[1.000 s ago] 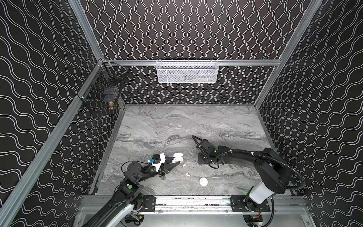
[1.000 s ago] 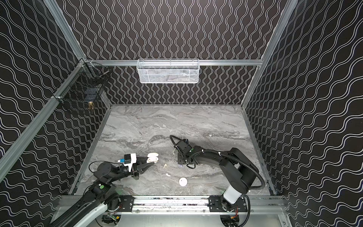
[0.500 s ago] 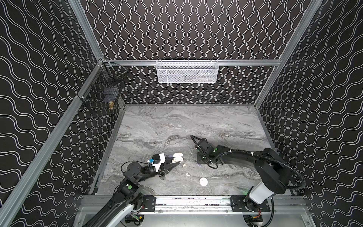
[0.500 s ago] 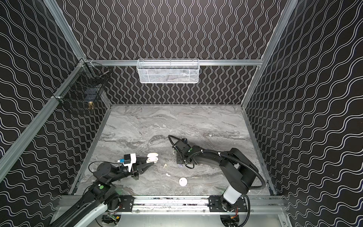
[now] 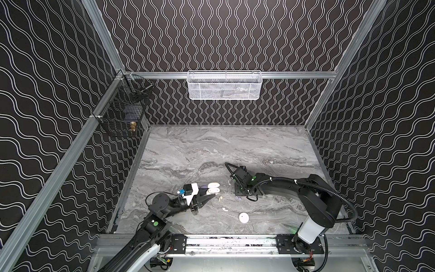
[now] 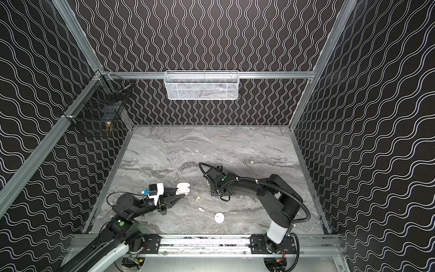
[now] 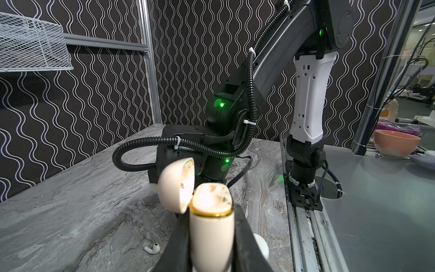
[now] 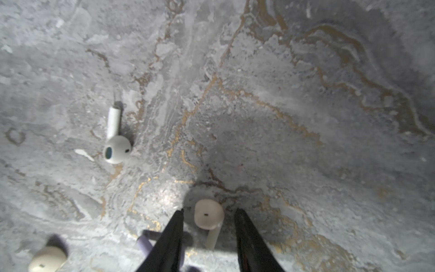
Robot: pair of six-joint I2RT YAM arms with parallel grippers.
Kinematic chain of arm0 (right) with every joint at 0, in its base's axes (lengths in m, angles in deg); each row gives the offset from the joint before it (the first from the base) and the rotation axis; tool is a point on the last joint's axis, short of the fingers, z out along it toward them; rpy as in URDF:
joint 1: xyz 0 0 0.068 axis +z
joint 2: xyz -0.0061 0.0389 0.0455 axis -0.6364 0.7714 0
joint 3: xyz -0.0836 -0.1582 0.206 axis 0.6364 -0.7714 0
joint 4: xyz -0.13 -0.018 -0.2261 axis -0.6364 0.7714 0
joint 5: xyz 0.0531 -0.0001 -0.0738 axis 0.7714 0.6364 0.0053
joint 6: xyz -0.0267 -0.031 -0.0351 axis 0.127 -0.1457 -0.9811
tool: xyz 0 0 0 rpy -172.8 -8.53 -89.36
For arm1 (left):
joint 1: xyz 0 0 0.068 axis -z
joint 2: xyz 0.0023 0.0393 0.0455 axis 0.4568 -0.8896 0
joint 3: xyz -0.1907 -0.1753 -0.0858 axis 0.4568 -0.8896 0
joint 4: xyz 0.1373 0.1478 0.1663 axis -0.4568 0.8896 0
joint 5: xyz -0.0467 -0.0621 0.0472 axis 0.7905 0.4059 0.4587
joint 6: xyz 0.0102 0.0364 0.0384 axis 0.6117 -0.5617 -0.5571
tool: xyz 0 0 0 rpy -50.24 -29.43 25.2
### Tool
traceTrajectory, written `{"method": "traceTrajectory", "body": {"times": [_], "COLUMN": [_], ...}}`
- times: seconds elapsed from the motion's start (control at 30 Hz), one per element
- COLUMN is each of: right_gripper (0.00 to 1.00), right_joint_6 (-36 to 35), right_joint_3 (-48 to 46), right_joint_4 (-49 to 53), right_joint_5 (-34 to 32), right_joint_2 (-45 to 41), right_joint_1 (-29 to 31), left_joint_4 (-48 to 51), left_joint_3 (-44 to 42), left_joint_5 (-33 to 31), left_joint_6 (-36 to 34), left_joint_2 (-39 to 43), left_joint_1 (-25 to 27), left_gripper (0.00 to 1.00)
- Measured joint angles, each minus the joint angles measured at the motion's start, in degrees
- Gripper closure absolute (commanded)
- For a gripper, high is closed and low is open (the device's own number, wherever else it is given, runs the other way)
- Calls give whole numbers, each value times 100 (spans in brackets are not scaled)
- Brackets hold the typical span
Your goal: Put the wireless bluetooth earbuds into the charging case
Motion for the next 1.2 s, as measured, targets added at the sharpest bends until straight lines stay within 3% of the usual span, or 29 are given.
{"method": "traceTrajectory", "body": {"times": [0.6,1.03,1.2], "right_gripper": [70,64,71], "right_joint_6": [107,168,166], "right_joint_3": [280,323,323], "right_joint_4": [-17,219,232], "right_joint_5": [-452,-457,-417], "right_joint_2": [372,295,297], "right_joint_1": [118,192,203], "left_joint_4": [70,90,94], "left_joint_3": [0,0,0], "left_joint_5": [-24,-22,-24], "left_joint_6": [0,2,2], "left_joint_2": [120,79,105], "left_joint_1": [0,0,0], "left_gripper": [100,100,100]}}
